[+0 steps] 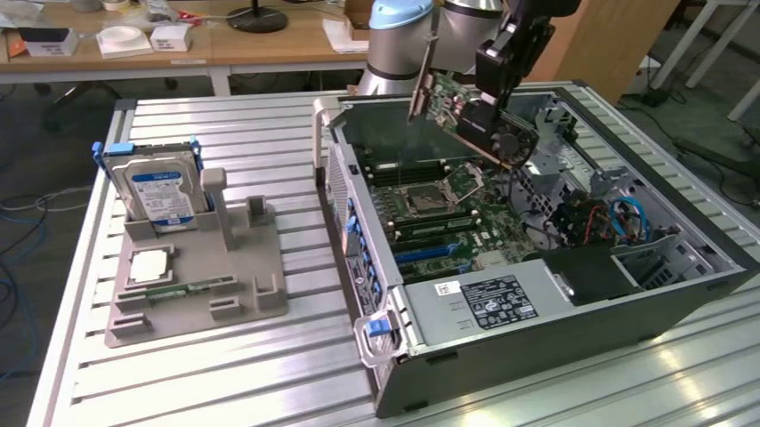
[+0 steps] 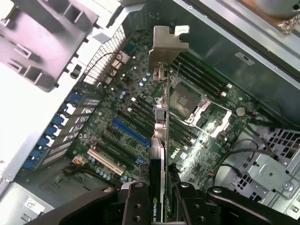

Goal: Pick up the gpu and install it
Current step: 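Insert the gpu into the slot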

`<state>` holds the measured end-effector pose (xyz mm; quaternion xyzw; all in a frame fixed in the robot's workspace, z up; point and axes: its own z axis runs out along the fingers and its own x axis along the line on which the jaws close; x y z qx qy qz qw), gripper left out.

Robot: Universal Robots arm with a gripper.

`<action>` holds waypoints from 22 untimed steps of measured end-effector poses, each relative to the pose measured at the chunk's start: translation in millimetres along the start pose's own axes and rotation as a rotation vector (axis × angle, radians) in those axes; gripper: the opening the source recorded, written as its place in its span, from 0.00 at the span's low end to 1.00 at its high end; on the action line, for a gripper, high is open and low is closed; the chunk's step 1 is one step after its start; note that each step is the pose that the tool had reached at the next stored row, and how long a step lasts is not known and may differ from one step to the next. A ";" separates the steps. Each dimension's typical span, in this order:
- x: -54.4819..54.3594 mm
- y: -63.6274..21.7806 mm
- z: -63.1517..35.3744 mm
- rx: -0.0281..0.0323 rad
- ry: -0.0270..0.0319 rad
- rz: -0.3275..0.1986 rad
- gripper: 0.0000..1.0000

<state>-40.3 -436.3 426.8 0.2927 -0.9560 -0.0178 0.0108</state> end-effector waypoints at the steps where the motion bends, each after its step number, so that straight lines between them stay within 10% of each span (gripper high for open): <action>1: 0.0 0.0 0.3 0.0002 0.0007 -0.018 0.26; 13: -0.1 -0.2 5.1 0.0038 0.0077 -0.234 0.26; 22: 0.0 -0.6 9.3 0.0300 -0.0168 -0.355 0.26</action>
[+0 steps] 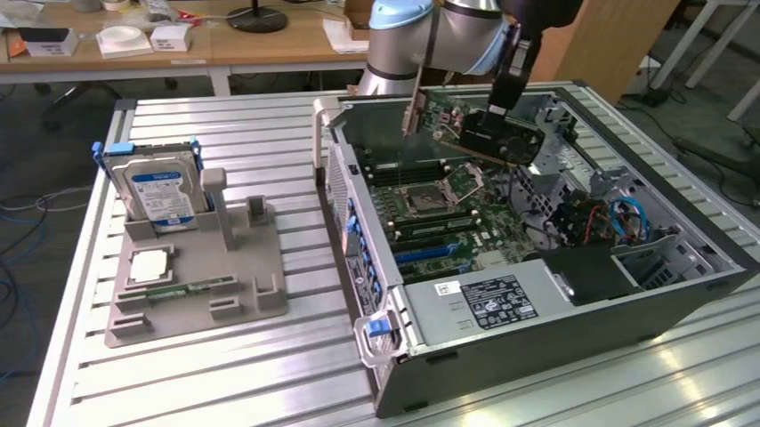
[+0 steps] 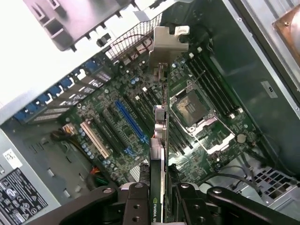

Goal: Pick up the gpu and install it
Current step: 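Insert the gpu into the slot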

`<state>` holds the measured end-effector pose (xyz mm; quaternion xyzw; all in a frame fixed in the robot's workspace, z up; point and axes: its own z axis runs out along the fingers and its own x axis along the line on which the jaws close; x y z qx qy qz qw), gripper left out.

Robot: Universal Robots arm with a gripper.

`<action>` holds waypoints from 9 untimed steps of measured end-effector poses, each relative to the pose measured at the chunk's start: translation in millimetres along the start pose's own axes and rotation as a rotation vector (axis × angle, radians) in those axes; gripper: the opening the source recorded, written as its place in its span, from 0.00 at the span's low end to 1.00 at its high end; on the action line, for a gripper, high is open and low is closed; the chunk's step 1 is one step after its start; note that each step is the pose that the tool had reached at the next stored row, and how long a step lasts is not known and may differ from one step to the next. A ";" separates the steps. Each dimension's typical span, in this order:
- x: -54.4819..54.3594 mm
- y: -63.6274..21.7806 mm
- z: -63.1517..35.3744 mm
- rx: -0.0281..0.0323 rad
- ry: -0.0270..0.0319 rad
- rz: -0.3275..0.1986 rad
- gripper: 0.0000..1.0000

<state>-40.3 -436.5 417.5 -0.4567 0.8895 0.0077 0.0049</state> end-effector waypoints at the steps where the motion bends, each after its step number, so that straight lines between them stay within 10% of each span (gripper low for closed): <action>1: 0.0 0.0 0.5 0.0017 -0.0011 -0.017 0.26; 9: 0.1 0.0 5.4 0.0116 -0.0087 -0.156 0.26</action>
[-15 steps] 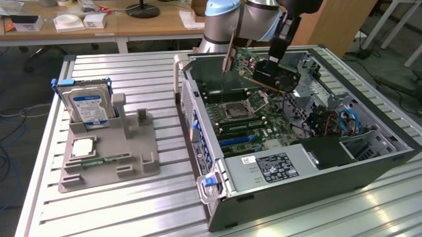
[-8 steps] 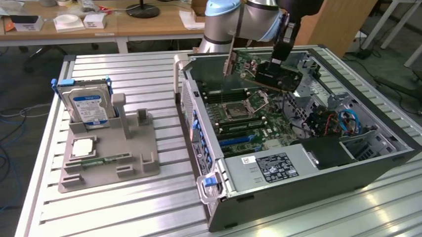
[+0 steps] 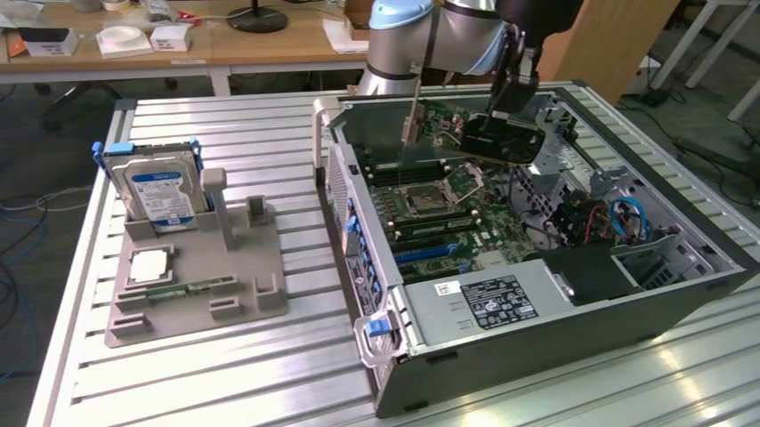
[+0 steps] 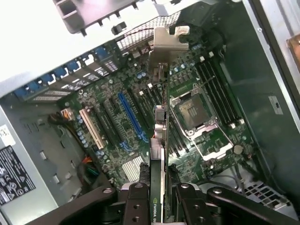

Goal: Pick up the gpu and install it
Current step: 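Insert the gpu into the slot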

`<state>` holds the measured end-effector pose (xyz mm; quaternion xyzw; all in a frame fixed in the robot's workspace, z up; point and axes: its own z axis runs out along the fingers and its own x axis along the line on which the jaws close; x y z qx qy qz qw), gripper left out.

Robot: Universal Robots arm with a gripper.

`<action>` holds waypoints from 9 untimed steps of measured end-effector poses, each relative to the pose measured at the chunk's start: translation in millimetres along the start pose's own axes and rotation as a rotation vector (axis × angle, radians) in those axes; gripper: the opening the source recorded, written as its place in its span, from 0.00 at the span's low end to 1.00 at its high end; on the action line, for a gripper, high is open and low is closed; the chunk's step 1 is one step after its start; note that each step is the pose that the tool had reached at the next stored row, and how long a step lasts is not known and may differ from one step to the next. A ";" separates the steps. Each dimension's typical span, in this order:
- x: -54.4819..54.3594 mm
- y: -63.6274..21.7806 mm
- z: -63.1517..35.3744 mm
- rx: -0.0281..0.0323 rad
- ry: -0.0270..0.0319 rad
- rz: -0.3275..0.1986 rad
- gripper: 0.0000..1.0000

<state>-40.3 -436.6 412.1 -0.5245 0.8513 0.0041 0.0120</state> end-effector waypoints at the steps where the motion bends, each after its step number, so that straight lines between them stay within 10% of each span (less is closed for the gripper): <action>1: 0.0 0.0 1.0 0.0003 -0.0005 -0.019 0.26; 9: 0.4 0.0 9.4 -0.0021 -0.0016 -0.147 0.26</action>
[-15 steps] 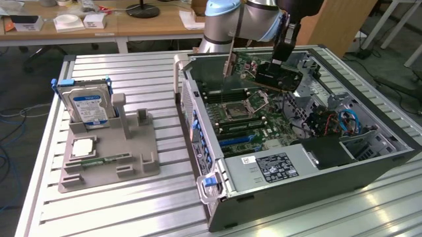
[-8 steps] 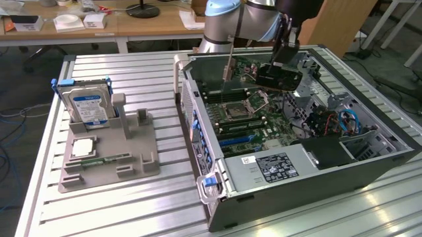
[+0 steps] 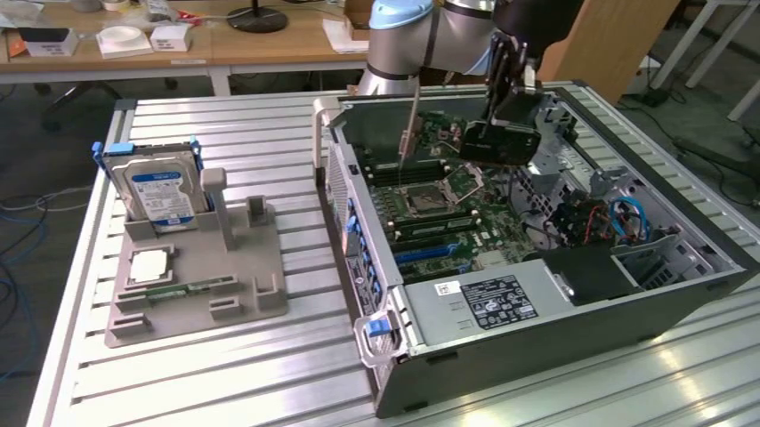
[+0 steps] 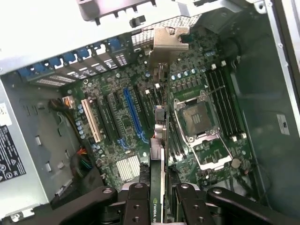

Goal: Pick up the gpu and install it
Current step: 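Insert the gpu into the slot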

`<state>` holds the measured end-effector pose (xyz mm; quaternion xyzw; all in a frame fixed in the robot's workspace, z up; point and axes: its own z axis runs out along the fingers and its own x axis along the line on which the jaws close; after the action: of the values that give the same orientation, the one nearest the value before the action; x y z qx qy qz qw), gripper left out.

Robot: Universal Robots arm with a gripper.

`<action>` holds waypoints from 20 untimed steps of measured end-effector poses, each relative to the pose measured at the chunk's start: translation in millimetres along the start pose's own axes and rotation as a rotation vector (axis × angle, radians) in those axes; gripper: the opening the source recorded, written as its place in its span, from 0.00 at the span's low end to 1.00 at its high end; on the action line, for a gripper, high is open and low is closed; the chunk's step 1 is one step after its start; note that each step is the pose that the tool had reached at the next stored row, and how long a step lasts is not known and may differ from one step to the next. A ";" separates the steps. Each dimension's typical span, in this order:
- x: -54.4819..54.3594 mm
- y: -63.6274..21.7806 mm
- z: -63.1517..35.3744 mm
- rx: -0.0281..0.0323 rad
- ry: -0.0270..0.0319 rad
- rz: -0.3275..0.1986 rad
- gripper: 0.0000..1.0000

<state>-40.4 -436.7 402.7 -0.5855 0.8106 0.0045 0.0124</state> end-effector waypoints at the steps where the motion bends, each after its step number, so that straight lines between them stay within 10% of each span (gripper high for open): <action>1: 0.1 0.0 1.1 -0.0003 -0.0001 -0.014 0.26; 20: 2.3 -0.5 18.9 -0.0058 -0.0020 -0.249 0.26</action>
<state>-40.3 -438.6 383.7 -0.6817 0.7315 0.0058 0.0119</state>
